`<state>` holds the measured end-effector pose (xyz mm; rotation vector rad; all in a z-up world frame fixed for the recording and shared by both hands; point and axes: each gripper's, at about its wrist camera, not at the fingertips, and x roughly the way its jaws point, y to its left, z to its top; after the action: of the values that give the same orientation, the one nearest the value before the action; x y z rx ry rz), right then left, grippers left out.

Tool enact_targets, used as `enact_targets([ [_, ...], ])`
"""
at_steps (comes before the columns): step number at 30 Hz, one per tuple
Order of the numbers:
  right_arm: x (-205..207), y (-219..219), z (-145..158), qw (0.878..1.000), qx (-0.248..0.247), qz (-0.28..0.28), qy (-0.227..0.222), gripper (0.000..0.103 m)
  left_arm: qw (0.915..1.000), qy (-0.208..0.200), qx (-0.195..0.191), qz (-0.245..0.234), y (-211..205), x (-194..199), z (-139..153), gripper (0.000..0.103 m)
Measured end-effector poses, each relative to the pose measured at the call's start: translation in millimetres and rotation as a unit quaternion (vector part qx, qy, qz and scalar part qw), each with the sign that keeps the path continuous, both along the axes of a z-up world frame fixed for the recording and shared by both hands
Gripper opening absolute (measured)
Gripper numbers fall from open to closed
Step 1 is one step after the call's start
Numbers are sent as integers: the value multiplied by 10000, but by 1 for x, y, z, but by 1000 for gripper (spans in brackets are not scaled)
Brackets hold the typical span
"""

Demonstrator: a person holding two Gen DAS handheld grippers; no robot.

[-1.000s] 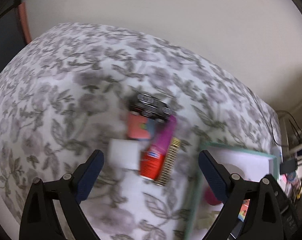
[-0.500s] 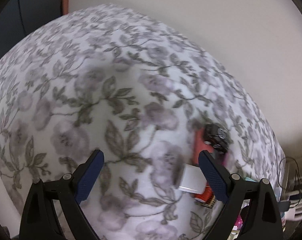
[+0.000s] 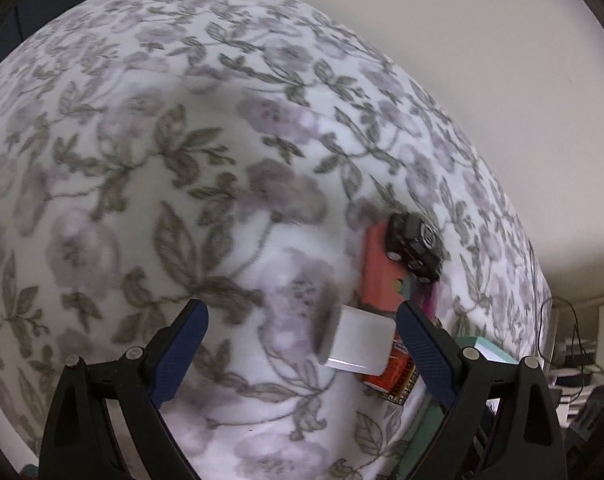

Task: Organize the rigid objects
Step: 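Move both open tools back to the object pile, then grasp the gold patterned bar with the right tool while the left tool grasps the white cube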

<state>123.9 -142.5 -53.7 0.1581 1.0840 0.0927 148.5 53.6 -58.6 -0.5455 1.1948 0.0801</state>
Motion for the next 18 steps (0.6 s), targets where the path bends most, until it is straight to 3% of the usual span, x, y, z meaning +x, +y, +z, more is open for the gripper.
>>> enact_targets([
  [6, 6, 2, -15, 9998, 115, 31, 169, 38, 9992, 56, -128, -381, -19, 5, -10, 95],
  [10, 7, 1, -24, 9995, 114, 41, 290, 29, 9981, 78, -62, -604, -31, 6, -13, 92],
  [12, 7, 0, -24, 9995, 80, 31, 290, 26, 9974, 99, 38, -715, -36, 7, -15, 76],
  [15, 7, -3, -23, 9996, 63, -18, 285, 23, 9964, 154, 78, -828, -41, 7, -20, 64],
  [18, 6, -3, -25, 9995, 92, 11, 302, 23, 9959, 129, 57, -891, -43, 6, -21, 58],
])
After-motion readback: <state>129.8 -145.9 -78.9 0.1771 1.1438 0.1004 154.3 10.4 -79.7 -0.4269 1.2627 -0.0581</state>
